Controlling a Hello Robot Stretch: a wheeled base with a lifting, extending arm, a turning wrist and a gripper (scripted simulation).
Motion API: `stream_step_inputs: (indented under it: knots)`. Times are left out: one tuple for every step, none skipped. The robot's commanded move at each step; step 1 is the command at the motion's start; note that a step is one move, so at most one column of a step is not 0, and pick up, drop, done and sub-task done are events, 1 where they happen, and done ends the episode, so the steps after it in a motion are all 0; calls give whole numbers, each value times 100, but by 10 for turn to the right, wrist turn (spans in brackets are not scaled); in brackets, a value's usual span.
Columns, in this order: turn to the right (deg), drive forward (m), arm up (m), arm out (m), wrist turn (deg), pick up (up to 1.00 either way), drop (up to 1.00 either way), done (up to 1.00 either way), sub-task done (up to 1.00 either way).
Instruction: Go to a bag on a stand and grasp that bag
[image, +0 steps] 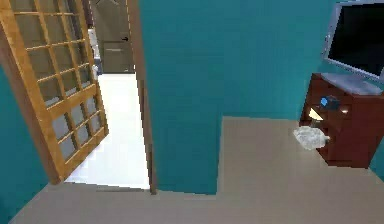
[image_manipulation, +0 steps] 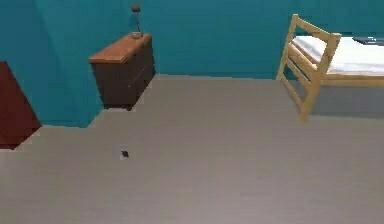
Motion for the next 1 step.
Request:
stream_step_inputs:
  knots:
    - [120,0,0,0,0,0,0,0,0]
